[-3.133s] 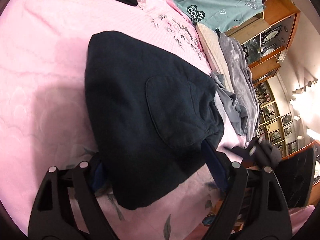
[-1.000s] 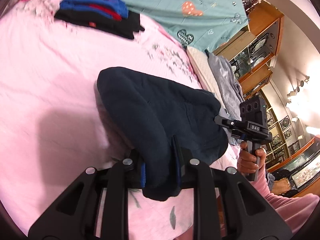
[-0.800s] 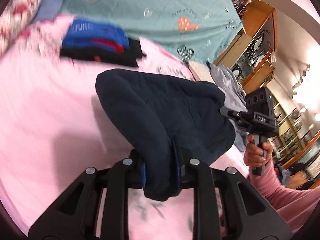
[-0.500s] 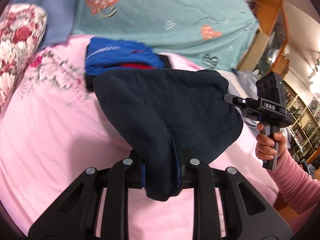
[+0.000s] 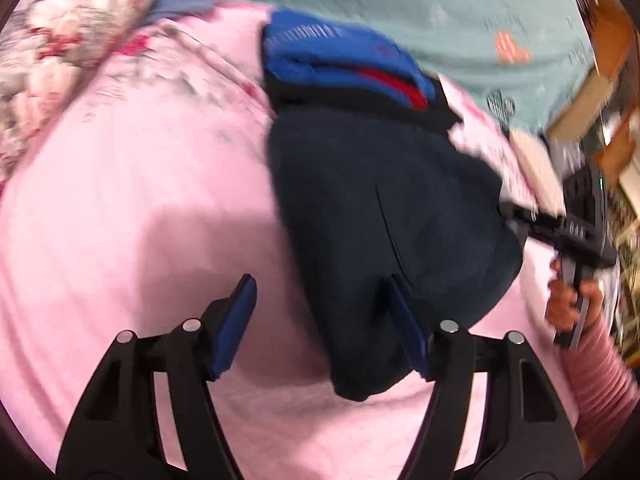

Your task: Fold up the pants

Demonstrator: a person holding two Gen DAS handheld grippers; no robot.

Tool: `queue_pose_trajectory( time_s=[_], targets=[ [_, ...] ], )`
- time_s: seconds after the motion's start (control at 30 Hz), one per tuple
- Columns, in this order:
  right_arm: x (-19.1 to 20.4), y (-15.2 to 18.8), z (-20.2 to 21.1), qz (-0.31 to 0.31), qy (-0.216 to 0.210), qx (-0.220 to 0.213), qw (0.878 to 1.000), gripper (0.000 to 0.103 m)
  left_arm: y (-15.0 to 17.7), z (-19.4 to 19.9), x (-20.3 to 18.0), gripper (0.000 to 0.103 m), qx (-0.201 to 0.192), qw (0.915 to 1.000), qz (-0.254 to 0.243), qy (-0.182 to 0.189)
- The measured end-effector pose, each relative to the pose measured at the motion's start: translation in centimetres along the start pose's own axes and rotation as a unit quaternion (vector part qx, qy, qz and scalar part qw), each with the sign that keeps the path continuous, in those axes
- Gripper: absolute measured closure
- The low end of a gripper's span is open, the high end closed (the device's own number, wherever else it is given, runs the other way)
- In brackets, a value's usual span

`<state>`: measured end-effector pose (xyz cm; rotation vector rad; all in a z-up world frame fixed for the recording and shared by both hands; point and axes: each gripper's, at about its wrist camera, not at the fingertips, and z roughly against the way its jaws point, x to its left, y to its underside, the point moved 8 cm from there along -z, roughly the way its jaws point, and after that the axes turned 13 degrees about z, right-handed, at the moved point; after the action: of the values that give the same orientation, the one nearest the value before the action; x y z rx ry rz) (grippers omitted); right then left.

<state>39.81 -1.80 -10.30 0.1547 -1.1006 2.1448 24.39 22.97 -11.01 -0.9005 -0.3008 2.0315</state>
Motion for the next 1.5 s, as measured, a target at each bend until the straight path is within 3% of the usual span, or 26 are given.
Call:
queue_pose_trajectory(
  time_s=[0.07,0.13,0.23,0.3,0.37,0.53,0.67,0.73,0.83,0.93,1.0,1.07,1.17,1.23,1.3,1.37,1.5],
  targets=[
    [-0.2,-0.4,1.1,-0.002,0.012,-0.007,1.0,0.048,-1.2,2.7,-0.7,0.036,-0.041,0.999,0.01,0.012],
    [-0.1,-1.6,3.5,0.003,0.033,-0.044,0.998,0.048,-1.9,4.0,-2.2,0.032,-0.059,0.9979,-0.004,0.026],
    [2.4,-3.9,6.0,0.031,0.014,-0.101,0.994,0.048,-1.8,3.1,-5.9,0.029,-0.04,0.9971,-0.038,0.053],
    [4.8,-4.7,5.3,0.063,-0.009,-0.096,0.993,0.048,-2.0,1.5,-7.3,0.028,-0.026,0.9965,-0.053,0.059],
    [5.9,-5.0,3.8,0.08,-0.015,-0.085,0.993,0.048,-2.3,-1.3,-7.6,0.028,-0.016,0.9974,-0.061,0.035],
    [3.5,-4.6,-1.7,0.067,0.024,-0.026,0.997,0.05,-1.4,-6.4,-5.7,0.028,0.025,0.9979,-0.058,-0.009],
    [2.8,-4.1,-2.4,0.058,0.015,-0.025,0.998,0.055,-1.0,-4.3,-6.5,0.028,0.008,0.9966,-0.08,-0.019],
    [3.5,-3.9,-0.8,0.057,0.019,-0.035,0.998,0.055,-0.5,-2.2,-7.1,0.025,-0.007,0.9966,-0.082,-0.003],
    [5.4,-2.7,2.3,0.08,0.002,-0.043,0.996,0.055,1.3,-0.1,-7.5,0.019,-0.025,0.9935,-0.11,-0.013],
    [6.2,-0.4,3.4,0.107,0.01,-0.022,0.994,0.055,3.6,-1.0,-7.0,0.019,0.002,0.9928,-0.117,-0.026],
    [5.7,1.7,2.4,0.112,0.03,0.016,0.993,0.055,4.9,-2.9,-6.0,0.017,0.026,0.9915,-0.117,-0.051],
    [4.8,3.3,0.9,0.116,0.052,0.046,0.991,0.055,5.4,-3.6,-6.1,0.017,0.013,0.9869,-0.142,-0.076],
    [5.0,3.7,0.6,0.139,0.068,0.029,0.988,0.055,6.1,-2.8,-6.6,0.018,-0.001,0.9805,-0.17,-0.098],
    [5.2,3.9,1.1,0.135,0.072,0.032,0.988,0.055,6.6,-1.2,-7.0,0.017,-0.012,0.983,-0.161,-0.088],
    [5.6,4.2,2.4,0.115,0.055,0.029,0.991,0.053,7.0,0.6,-7.3,0.005,-0.034,0.9854,-0.145,-0.082],
    [6.1,4.8,3.8,0.103,0.053,0.01,0.993,0.043,7.5,2.0,-7.4,0.003,-0.062,0.9841,-0.135,-0.098],
    [7.2,6.1,5.7,0.11,0.077,-0.012,0.991,0.038,8.4,3.7,-7.4,0.002,-0.083,0.9825,-0.115,-0.121]
  ],
)
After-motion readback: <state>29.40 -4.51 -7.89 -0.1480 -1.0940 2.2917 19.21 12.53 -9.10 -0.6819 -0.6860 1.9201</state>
